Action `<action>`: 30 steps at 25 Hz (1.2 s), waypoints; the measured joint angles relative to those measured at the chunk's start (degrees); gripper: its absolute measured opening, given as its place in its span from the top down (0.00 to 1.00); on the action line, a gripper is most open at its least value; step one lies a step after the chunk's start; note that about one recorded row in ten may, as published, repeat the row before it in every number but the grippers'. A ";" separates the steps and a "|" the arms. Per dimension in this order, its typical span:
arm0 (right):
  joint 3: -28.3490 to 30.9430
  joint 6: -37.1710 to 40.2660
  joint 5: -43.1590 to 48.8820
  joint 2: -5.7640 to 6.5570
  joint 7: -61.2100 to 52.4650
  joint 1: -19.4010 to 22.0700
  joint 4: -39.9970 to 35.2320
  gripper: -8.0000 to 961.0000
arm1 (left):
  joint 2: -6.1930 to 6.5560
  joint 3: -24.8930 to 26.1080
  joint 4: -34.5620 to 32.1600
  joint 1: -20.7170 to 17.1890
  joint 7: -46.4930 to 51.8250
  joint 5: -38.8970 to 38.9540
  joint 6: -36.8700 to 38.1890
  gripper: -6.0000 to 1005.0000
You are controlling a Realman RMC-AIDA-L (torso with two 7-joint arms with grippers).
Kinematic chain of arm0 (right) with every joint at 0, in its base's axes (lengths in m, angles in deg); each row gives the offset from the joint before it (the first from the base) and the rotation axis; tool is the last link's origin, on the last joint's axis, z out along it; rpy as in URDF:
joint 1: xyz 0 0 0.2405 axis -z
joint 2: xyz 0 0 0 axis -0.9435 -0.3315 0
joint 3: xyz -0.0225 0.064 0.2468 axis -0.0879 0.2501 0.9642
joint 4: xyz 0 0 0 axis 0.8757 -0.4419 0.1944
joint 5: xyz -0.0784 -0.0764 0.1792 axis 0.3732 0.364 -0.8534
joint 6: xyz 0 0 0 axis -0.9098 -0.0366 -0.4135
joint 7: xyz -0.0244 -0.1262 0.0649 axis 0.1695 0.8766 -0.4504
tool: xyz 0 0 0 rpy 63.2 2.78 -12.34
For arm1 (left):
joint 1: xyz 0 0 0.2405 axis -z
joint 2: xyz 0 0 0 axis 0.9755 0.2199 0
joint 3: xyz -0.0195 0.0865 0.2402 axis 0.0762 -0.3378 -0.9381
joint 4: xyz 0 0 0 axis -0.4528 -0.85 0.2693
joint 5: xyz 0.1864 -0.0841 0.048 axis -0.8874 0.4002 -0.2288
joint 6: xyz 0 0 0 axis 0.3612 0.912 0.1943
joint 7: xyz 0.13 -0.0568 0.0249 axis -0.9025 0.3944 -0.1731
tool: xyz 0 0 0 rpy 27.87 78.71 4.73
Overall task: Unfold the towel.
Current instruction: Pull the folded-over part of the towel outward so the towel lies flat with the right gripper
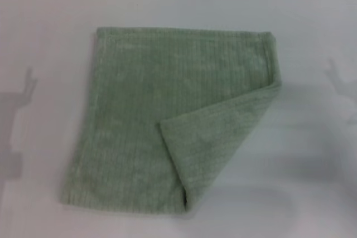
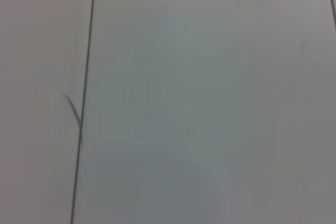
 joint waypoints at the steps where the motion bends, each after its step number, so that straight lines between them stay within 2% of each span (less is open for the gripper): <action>1: 0.00 0.00 0.00 0.00 0.00 0.00 0.00 0.13 | 0.01 -0.01 0.12 -0.01 0.00 -0.02 0.01 0.15; 9: -0.62 0.02 0.01 0.06 0.04 -0.14 0.56 0.13 | 0.03 -1.28 0.44 -0.07 0.00 -0.05 0.44 0.18; 13: -2.86 -1.07 0.01 0.20 -0.47 -0.40 1.28 0.13 | 0.09 -2.56 0.99 -0.12 0.00 0.02 0.19 0.19; 15: -6.05 -7.82 0.06 0.72 -0.64 -1.58 4.33 0.13 | 0.27 -2.95 3.17 -0.22 -0.22 0.22 -2.91 0.19; 16: -6.05 -7.82 0.06 0.72 -0.64 -1.58 4.33 0.13 | 0.27 -2.95 3.17 -0.22 -0.22 0.22 -2.91 0.20; 19: -7.76 -15.77 1.89 1.11 -0.97 -3.31 8.21 0.13 | 0.70 -2.98 6.23 -0.15 -0.61 -0.31 -6.81 0.20; 20: -8.06 -19.06 4.89 1.81 -2.87 -3.61 11.93 0.13 | 0.95 -2.96 8.32 -0.41 -0.40 -0.92 -8.22 0.21; 21: -8.06 -19.06 4.89 1.81 -2.87 -3.61 11.93 0.13 | 0.95 -2.96 8.32 -0.41 -0.40 -0.92 -8.22 0.23; 22: -8.02 -22.96 9.17 3.44 -6.97 -3.45 17.34 0.13 | 1.16 -2.82 10.28 -0.83 -0.05 -1.29 -9.85 0.26; 23: -8.02 -22.96 9.17 3.44 -6.97 -3.45 17.34 0.13 | 1.16 -2.82 10.28 -0.83 -0.05 -1.29 -9.85 0.28; 24: -7.86 -25.75 12.08 4.51 -9.76 -3.38 20.32 0.13 | 1.54 -2.54 12.81 -1.54 0.32 -1.50 -12.07 0.31; 25: -7.40 -30.90 17.11 6.45 -14.46 -3.26 25.89 0.13 | 3.76 -0.34 26.05 -4.65 0.47 -1.79 -27.01 0.33; 26: -7.40 -30.90 17.11 6.45 -14.46 -3.26 25.89 0.13 | 3.76 -0.34 26.05 -4.65 0.47 -1.79 -27.01 0.36; 27: -6.81 -36.14 20.72 8.05 -17.79 -2.72 31.60 0.13 | 4.73 1.10 31.36 -5.47 0.06 -2.30 -34.54 0.39; 28: -6.81 -36.14 20.72 8.05 -17.79 -2.72 31.60 0.13 | 4.73 1.10 31.36 -5.47 0.06 -2.30 -34.54 0.41; 29: -6.55 -38.80 21.93 8.74 -19.10 -2.40 34.51 0.13 | 5.87 3.84 38.61 -6.49 -0.50 -3.36 -46.83 0.44; 30: -6.29 -47.69 23.79 10.87 -21.85 -1.82 41.69 0.13 | 6.50 7.92 46.45 -7.07 -0.61 -4.93 -60.28 0.49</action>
